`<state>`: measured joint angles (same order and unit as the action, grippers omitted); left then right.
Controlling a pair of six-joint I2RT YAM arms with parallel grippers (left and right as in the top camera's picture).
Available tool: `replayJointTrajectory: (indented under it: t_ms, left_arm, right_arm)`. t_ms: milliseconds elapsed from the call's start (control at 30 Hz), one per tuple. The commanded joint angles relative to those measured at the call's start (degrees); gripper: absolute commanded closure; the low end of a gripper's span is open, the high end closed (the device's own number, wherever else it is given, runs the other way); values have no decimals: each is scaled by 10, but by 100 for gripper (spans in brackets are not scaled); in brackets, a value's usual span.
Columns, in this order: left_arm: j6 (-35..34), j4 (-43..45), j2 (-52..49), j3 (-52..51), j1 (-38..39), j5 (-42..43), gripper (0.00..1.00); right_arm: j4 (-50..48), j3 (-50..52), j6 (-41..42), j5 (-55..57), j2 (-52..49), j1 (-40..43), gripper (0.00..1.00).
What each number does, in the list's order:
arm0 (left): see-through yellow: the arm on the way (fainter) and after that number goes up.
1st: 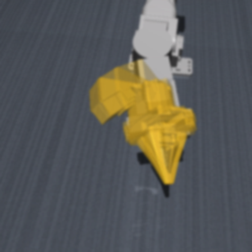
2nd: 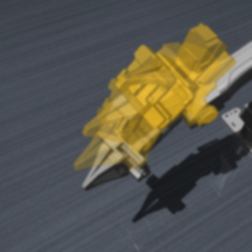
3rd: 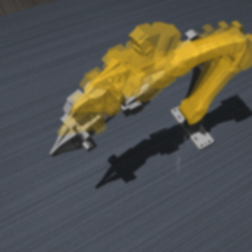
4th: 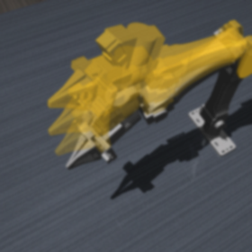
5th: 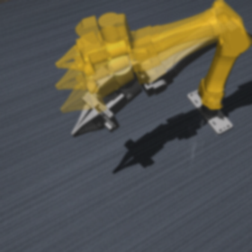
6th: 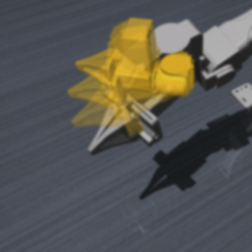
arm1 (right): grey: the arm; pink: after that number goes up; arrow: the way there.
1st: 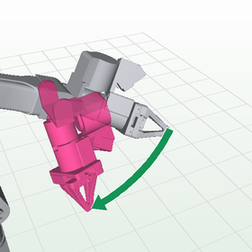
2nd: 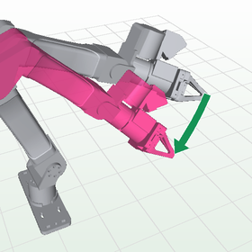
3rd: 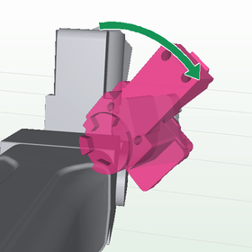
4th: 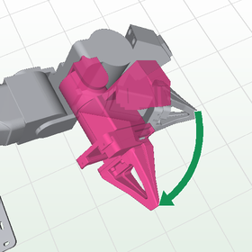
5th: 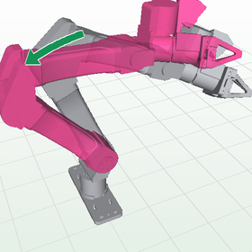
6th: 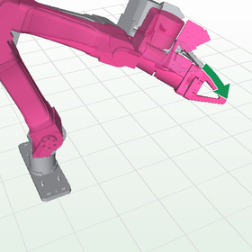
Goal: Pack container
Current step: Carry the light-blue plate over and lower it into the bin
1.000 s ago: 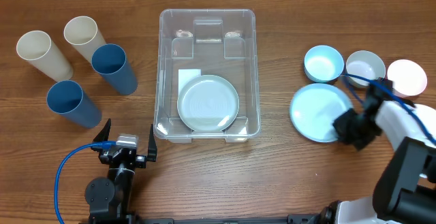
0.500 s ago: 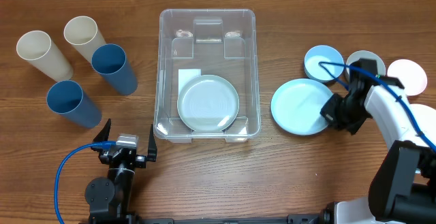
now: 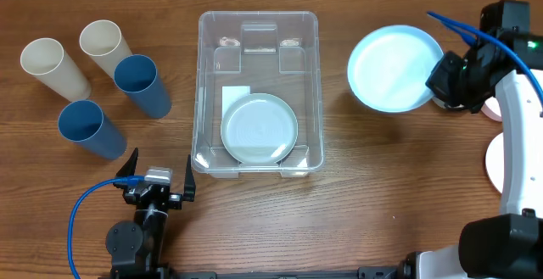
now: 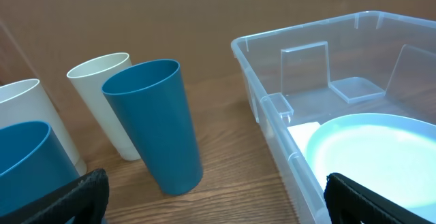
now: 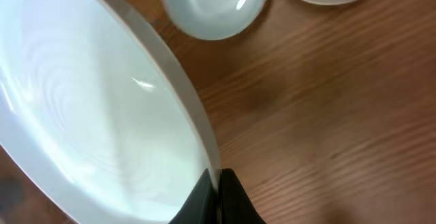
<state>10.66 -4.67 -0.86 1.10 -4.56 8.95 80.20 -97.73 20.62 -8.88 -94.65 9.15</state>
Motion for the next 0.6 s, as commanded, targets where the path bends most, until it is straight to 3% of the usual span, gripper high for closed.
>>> replayJointTrajectory:
  t_ms: [0, 300, 567]
  left_arm:
    - [-6, 0, 5, -3, -4, -1, 0]
    - [-6, 0, 5, -3, -4, -1, 0]
    - [-6, 0, 5, -3, -4, -1, 0]
  right_arm:
    - [3, -29, -59, -67, 26, -61, 96]
    - [-50, -28, -69, 6, 19, -313, 96]
    - [-78, -27, -69, 19, -67, -387, 96]
